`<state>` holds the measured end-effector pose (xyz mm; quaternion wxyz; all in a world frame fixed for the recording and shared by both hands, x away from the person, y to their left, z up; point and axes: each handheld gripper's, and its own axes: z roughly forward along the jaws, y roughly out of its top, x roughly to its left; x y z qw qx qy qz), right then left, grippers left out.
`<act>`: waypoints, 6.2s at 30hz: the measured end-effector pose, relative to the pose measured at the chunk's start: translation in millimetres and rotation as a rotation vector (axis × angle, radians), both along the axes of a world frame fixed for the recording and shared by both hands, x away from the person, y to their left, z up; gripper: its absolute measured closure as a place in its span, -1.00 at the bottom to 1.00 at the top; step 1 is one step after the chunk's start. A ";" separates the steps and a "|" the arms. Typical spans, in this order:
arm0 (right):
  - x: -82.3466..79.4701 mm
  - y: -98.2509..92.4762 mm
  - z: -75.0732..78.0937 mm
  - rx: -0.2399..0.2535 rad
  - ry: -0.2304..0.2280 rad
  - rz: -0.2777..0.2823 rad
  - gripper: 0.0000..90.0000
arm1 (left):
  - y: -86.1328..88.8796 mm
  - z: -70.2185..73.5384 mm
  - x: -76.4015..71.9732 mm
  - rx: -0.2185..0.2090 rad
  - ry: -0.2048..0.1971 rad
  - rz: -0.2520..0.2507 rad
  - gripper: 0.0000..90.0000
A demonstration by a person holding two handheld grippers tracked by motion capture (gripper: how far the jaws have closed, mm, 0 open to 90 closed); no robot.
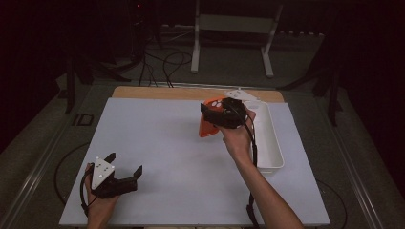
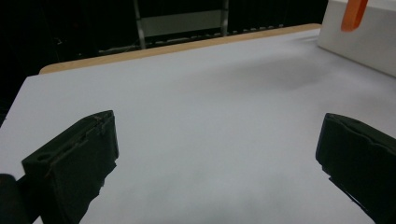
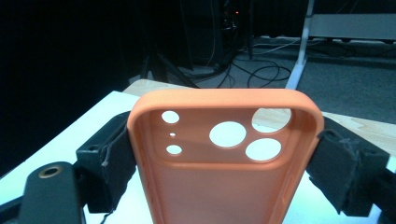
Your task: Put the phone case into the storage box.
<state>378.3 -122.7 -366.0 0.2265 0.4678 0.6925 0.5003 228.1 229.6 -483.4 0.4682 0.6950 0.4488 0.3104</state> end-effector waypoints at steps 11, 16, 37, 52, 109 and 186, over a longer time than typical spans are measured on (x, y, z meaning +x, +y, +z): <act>11.1 -1.8 -0.3 -0.005 0.009 -0.029 -0.64 | 0.7 -3.1 0.2 0.012 0.008 0.002 -1.00; 14.9 -3.9 0.9 -0.001 0.007 -0.034 -0.64 | 1.1 -3.4 0.1 0.014 0.008 0.006 -1.00; 31.9 -10.8 6.2 0.006 -0.003 -0.069 -0.64 | 1.2 -4.1 -0.5 0.011 0.008 0.014 -1.00; 40.2 -19.6 11.0 -0.005 -0.007 -0.094 -0.64 | 0.7 -4.6 -0.5 0.016 0.012 0.012 -1.00; 61.2 -50.1 33.0 -0.014 -0.038 -0.199 -0.64 | 0.3 -4.6 -0.9 0.022 0.009 0.013 -1.00; 83.5 -102.0 15.9 -0.073 0.008 -0.371 -0.64 | 0.7 -4.3 -1.6 0.020 0.008 0.016 -1.00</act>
